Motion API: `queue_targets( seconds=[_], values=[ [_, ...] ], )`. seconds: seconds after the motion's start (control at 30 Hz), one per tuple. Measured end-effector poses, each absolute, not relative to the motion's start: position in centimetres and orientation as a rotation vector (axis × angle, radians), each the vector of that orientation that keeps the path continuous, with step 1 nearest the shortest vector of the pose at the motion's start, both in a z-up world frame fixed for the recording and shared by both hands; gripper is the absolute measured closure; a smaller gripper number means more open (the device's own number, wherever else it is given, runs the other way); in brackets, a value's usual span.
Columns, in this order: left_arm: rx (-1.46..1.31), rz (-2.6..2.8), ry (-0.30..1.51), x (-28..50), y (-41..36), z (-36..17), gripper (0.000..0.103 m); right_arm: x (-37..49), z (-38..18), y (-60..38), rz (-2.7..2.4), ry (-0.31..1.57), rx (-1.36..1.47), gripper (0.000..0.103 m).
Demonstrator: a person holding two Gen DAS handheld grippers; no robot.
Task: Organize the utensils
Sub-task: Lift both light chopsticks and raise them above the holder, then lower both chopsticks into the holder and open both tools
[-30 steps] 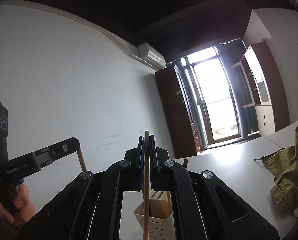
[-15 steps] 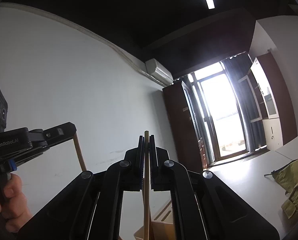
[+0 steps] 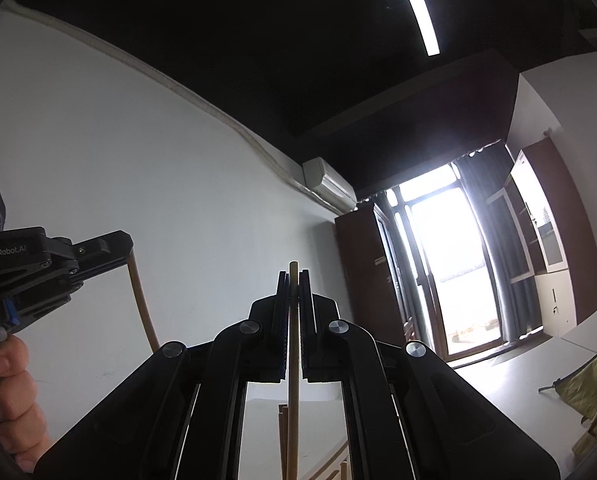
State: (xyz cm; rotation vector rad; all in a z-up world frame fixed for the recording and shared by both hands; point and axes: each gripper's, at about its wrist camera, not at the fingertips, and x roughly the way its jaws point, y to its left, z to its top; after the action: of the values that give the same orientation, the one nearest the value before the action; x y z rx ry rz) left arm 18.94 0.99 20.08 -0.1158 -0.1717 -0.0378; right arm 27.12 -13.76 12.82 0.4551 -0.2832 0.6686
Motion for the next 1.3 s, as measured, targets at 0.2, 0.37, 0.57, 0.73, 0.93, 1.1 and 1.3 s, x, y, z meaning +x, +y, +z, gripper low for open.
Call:
queue_targets(
  seconds=[0.2, 0.37, 0.57, 0.73, 0.93, 1.1, 1.3],
  values=[
    [-0.117, -0.025, -0.175, 20.0, 1.1, 19.6, 0.097, 28.1, 12.1, -13.5, 0.628, -0.319, 0.444, 0.098],
    [-0.1, 0.003, -0.15, 21.5, 1.3, 18.9, 0.097, 29.4, 11.3, -13.3, 0.628, -0.307, 0.464, 0.098],
    [-0.101, -0.005, -0.084, 23.4, 1.7, 17.8, 0.097, 29.8, 10.7, -12.7, 0.622, -0.307, 0.434, 0.098],
    [-0.083, -0.005, -0.006, 25.0, 1.5, 16.8, 0.097, 30.0, 10.1, -12.3, 0.619, -0.291, 0.411, 0.098],
    [-0.08, -0.007, 0.085, 26.4, 2.0, 15.7, 0.097, 30.1, 9.5, -12.0, 0.626, -0.264, 0.406, 0.098],
    [-0.108, -0.023, 0.142, 26.9, 2.8, 14.6, 0.097, 30.3, 9.0, -11.6, 0.629, -0.235, 0.401, 0.098],
    [-0.119, -0.034, 0.189, 27.5, 3.4, 13.2, 0.097, 30.3, 8.1, -11.5, 0.635, -0.2, 0.397, 0.098]
  ],
)
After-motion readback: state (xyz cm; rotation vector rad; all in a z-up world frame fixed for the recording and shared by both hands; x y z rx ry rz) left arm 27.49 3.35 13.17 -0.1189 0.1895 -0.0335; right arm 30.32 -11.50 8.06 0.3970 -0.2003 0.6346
